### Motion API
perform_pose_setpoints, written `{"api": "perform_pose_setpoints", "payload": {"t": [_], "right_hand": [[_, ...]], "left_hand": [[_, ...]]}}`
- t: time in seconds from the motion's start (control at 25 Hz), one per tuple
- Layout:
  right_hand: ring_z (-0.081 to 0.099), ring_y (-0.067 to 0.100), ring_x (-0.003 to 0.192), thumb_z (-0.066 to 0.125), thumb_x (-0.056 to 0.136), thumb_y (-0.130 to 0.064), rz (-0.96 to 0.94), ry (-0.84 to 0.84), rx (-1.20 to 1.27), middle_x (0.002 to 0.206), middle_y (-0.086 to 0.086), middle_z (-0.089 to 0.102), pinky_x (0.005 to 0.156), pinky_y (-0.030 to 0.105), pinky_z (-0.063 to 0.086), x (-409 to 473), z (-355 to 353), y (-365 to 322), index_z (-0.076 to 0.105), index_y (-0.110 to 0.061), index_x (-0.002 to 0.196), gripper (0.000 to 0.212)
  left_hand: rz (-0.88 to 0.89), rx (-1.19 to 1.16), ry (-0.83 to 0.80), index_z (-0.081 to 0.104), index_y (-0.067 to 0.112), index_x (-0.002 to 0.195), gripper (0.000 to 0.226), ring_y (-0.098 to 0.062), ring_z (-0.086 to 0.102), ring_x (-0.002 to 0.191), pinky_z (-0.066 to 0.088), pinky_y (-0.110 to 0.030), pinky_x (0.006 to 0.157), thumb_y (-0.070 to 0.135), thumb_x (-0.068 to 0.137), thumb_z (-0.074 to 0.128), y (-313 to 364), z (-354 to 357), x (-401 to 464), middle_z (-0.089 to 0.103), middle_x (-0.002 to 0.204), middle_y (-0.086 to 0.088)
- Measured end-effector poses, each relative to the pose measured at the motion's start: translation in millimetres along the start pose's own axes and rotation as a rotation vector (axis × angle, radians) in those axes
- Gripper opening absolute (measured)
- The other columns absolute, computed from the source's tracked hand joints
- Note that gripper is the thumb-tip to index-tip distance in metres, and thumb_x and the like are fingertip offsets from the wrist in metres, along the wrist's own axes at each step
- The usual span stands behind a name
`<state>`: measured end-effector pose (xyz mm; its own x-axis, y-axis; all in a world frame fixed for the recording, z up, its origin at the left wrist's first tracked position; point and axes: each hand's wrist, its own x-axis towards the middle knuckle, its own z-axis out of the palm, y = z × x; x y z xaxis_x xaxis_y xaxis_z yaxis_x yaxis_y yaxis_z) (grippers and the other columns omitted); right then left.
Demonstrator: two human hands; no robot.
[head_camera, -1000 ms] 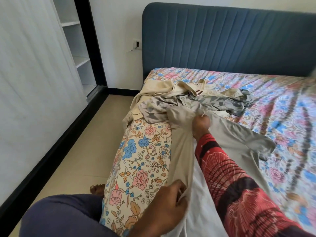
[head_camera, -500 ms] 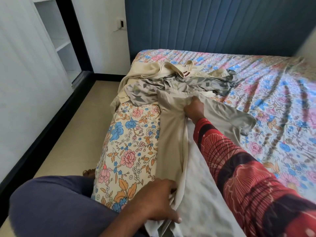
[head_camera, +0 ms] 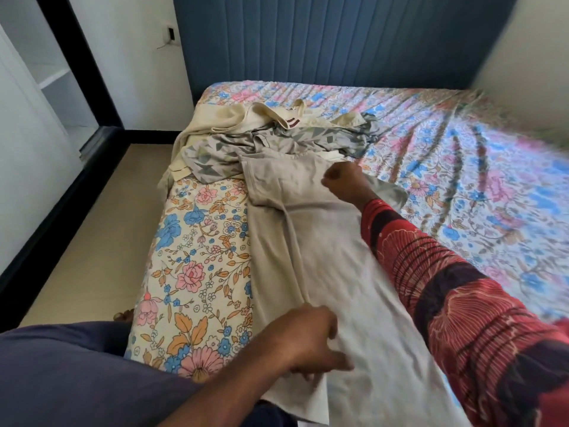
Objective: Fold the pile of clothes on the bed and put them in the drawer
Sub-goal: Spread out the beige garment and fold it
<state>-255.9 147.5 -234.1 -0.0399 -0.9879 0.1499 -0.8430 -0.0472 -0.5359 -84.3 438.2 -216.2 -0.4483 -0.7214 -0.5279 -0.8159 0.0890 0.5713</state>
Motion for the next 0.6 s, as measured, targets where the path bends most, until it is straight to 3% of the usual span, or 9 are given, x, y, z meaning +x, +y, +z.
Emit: {"api": "perform_pose_setpoints", "payload": {"t": [0.08, 0.2, 0.28, 0.4, 0.48, 0.6], "right_hand": [[0.068, 0.033, 0.106, 0.071, 0.085, -0.022, 0.146, 0.068, -0.016, 0.107, 0.014, 0.075, 0.089, 0.032, 0.052, -1, -28, 44, 0.076, -0.013, 0.1, 0.018], [0.067, 0.036, 0.109, 0.069, 0.082, -0.023, 0.371, 0.083, -0.029, 0.114, 0.016, 0.07, 0.089, 0.037, 0.055, -4, -56, 98, 0.069, -0.004, 0.112, 0.035], [0.07, 0.036, 0.1, 0.075, 0.079, -0.034, 0.492, 0.002, 0.054, 0.109, 0.019, 0.071, 0.079, 0.04, 0.059, -4, -61, 132, 0.067, 0.001, 0.114, 0.05], [0.068, 0.028, 0.085, 0.081, 0.076, -0.04, 0.59, -0.049, 0.372, 0.103, 0.014, 0.071, 0.064, 0.033, 0.056, -2, -57, 167, 0.064, 0.002, 0.121, 0.064], [0.07, 0.027, 0.09, 0.079, 0.082, -0.037, 0.615, -0.05, 0.529, 0.105, 0.013, 0.073, 0.072, 0.035, 0.061, -3, -60, 166, 0.066, 0.0, 0.121, 0.055], [0.074, 0.031, 0.098, 0.077, 0.089, -0.029, 0.645, -0.11, 0.6, 0.104, 0.016, 0.075, 0.089, 0.048, 0.062, 0, -62, 166, 0.068, 0.0, 0.116, 0.04]], "left_hand": [[0.02, 0.031, 0.106, 0.062, 0.024, 0.103, 0.042, -0.018, 0.066, 0.089, 0.056, -0.039, 0.087, 0.058, 0.082, 0.075, 9, 6, 28, 0.064, 0.102, 0.001], [0.015, -0.002, 0.168, 0.053, 0.022, 0.083, 0.043, -0.026, 0.065, 0.099, 0.055, -0.039, 0.087, 0.062, 0.083, 0.072, 28, 21, 65, 0.065, 0.107, -0.007], [0.006, 0.009, 0.215, 0.051, 0.021, 0.087, 0.043, -0.03, 0.063, 0.105, 0.052, -0.038, 0.088, 0.061, 0.086, 0.068, 45, 36, 83, 0.064, 0.111, -0.009], [0.058, 0.086, 0.34, 0.059, 0.019, 0.103, 0.04, -0.031, 0.062, 0.111, 0.049, -0.039, 0.091, 0.056, 0.089, 0.065, 70, 59, 99, 0.065, 0.116, -0.007], [0.087, 0.13, 0.41, 0.06, 0.017, 0.107, 0.043, -0.032, 0.063, 0.113, 0.048, -0.038, 0.092, 0.057, 0.09, 0.064, 83, 67, 105, 0.065, 0.117, -0.007], [0.009, 0.141, 0.41, 0.061, 0.013, 0.117, 0.071, -0.032, 0.064, 0.114, 0.049, -0.038, 0.094, 0.075, 0.082, 0.062, 100, 78, 110, 0.066, 0.12, -0.009]]}}
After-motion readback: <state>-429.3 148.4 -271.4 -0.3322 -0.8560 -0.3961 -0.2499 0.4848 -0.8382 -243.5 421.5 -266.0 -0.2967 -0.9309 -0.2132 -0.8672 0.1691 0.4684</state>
